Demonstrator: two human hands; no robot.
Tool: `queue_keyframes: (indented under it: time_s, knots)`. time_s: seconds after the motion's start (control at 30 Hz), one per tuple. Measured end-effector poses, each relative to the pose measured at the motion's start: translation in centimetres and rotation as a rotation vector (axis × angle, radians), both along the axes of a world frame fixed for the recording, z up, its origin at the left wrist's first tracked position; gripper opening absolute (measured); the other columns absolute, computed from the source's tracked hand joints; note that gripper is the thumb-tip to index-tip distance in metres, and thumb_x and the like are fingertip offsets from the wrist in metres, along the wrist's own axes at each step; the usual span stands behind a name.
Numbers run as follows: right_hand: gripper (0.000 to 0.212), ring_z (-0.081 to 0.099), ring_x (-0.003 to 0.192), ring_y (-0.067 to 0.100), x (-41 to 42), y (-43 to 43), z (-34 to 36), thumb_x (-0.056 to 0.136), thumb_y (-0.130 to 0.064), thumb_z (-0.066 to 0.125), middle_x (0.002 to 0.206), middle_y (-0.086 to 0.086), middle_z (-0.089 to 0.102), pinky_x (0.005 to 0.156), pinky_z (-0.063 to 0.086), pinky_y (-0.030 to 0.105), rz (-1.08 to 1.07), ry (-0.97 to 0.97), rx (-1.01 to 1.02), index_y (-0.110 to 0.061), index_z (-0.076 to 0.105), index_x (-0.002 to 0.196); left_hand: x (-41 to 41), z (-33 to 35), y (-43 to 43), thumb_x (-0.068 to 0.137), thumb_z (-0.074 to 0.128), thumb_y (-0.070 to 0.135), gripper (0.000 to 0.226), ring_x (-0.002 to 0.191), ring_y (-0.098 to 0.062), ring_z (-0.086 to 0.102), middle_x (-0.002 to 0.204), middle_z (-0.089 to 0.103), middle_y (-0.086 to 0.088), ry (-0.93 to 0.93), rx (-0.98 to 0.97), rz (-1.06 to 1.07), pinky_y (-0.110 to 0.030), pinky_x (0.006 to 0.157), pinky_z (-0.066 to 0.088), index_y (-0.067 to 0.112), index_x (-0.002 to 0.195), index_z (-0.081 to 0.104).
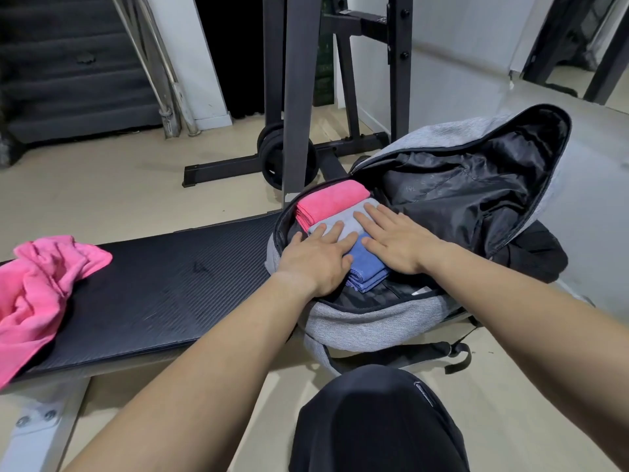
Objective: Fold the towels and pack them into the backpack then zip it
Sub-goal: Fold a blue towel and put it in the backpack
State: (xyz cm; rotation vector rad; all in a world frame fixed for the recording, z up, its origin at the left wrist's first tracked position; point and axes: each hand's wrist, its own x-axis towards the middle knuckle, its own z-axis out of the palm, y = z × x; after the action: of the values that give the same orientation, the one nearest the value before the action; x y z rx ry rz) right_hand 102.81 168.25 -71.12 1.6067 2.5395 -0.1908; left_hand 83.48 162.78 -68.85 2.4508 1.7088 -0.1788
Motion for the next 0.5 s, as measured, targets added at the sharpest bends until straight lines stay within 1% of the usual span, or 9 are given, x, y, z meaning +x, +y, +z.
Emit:
queue_keyframes:
  time_s: [0.13, 0.23, 0.27, 0.3, 0.33, 0.4, 0.43, 0.5]
  knots:
    - [0.063, -0.014, 0.153, 0.015, -0.2, -0.1, -0.3, 0.104, -0.049, 0.014, 0.166, -0.003, -0.02, 0.125, 0.0, 0.043, -0.027, -0.004, 0.008, -0.029, -0.011, 0.159, 0.1, -0.3, 0.5, 0.108, 0.019, 0.04, 0.054, 0.154, -0.018, -0.01, 0.167, -0.011, 0.009, -0.06, -0.106, 0.017, -0.049, 0.124, 0.005, 0.035, 0.159, 0.002]
    - [0.063, -0.014, 0.153, 0.015, -0.5, -0.3, 0.6, 0.104, -0.049, 0.014, 0.166, -0.004, -0.019, 0.125, -0.002, 0.043, -0.043, -0.048, -0.024, -0.03, -0.01, 0.159, 0.0, 0.2, 0.4, 0.108, 0.023, 0.038, 0.054, 0.154, -0.018, -0.01, 0.167, -0.009, 0.008, -0.101, -0.133, 0.016, -0.049, 0.124, 0.007, 0.034, 0.159, 0.005]
    - [0.062, -0.012, 0.154, 0.016, -0.7, -0.4, 1.2, 0.105, -0.048, 0.014, 0.166, -0.004, -0.017, 0.124, -0.002, 0.044, -0.051, -0.072, -0.037, -0.029, -0.009, 0.159, 0.0, 0.6, 0.3, 0.108, 0.026, 0.038, 0.054, 0.154, -0.019, -0.005, 0.168, -0.004, 0.007, -0.122, -0.126, 0.013, -0.049, 0.124, 0.01, 0.033, 0.159, 0.009]
    - [0.062, -0.01, 0.154, 0.017, -0.9, -0.5, 1.8, 0.105, -0.045, 0.016, 0.167, -0.003, -0.014, 0.124, -0.002, 0.044, -0.057, -0.091, -0.04, -0.028, -0.006, 0.16, -0.1, 1.1, 0.2, 0.107, 0.03, 0.038, 0.054, 0.155, -0.02, 0.003, 0.168, 0.005, 0.005, -0.157, -0.104, 0.015, -0.048, 0.123, 0.015, 0.032, 0.159, 0.017]
    - [0.061, -0.006, 0.155, 0.018, -1.3, -0.6, 2.4, 0.105, -0.043, 0.018, 0.168, -0.002, -0.009, 0.124, 0.0, 0.045, -0.056, -0.094, -0.024, -0.026, 0.0, 0.161, -0.3, 1.6, 0.0, 0.106, 0.035, 0.038, 0.052, 0.152, -0.022, 0.016, 0.166, 0.019, 0.002, -0.204, -0.068, 0.027, -0.045, 0.12, 0.023, 0.031, 0.157, 0.026]
    - [0.059, 0.006, 0.154, 0.02, -2.4, -1.1, 3.7, 0.104, -0.039, 0.023, 0.168, 0.002, 0.007, 0.124, 0.009, 0.045, -0.037, -0.036, 0.058, -0.02, 0.015, 0.16, -1.3, 2.7, -0.6, 0.103, 0.041, 0.04, 0.049, 0.139, -0.026, 0.042, 0.152, 0.046, -0.002, -0.307, 0.037, 0.067, -0.04, 0.109, 0.038, 0.03, 0.15, 0.04]
    - [0.058, 0.013, 0.153, 0.021, -3.2, -1.3, 4.3, 0.104, -0.038, 0.025, 0.167, 0.004, 0.015, 0.123, 0.014, 0.045, -0.023, 0.011, 0.096, -0.018, 0.022, 0.158, -2.0, 3.1, -1.0, 0.101, 0.042, 0.041, 0.047, 0.132, -0.027, 0.049, 0.145, 0.054, -0.001, -0.342, 0.084, 0.084, -0.039, 0.103, 0.043, 0.032, 0.148, 0.043]
    - [0.057, 0.025, 0.149, 0.024, -5.2, -2.3, 5.9, 0.104, -0.039, 0.029, 0.164, 0.006, 0.026, 0.12, 0.023, 0.044, 0.002, 0.087, 0.119, -0.017, 0.028, 0.156, -4.1, 4.0, -2.2, 0.1, 0.043, 0.043, 0.048, 0.129, -0.027, 0.052, 0.142, 0.057, -0.001, -0.344, 0.139, 0.126, -0.041, 0.101, 0.046, 0.032, 0.146, 0.044]
